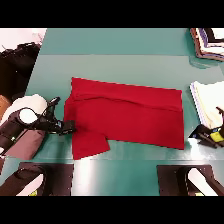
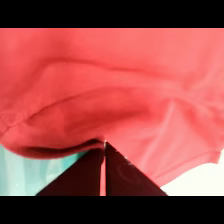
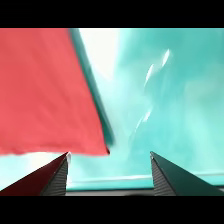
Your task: Fold the shirts.
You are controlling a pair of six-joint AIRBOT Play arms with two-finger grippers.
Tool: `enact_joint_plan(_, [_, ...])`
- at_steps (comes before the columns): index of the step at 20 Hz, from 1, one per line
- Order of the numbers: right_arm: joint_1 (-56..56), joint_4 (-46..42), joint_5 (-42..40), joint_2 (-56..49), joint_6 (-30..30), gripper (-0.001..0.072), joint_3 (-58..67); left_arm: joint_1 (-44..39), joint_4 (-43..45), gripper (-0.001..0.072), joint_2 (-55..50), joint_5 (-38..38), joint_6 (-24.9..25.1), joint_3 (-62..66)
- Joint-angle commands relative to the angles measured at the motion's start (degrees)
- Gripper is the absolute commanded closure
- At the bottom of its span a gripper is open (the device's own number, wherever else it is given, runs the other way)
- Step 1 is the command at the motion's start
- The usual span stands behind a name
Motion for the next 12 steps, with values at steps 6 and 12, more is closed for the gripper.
enact_joint_plan(6, [-0.55, 9.25, -6.47, -5.01, -0.07, 0.0259, -10.36, 0.02, -0.11, 0.0678, 0.02, -0.02, 2.51, 2.21])
enact_joint_plan(12, [7.10, 6.36, -7.87, -2.95, -0.07, 0.0690, -10.34, 0.02, 2.14, 0.0680, 1.88, -2.54, 2.43, 2.32])
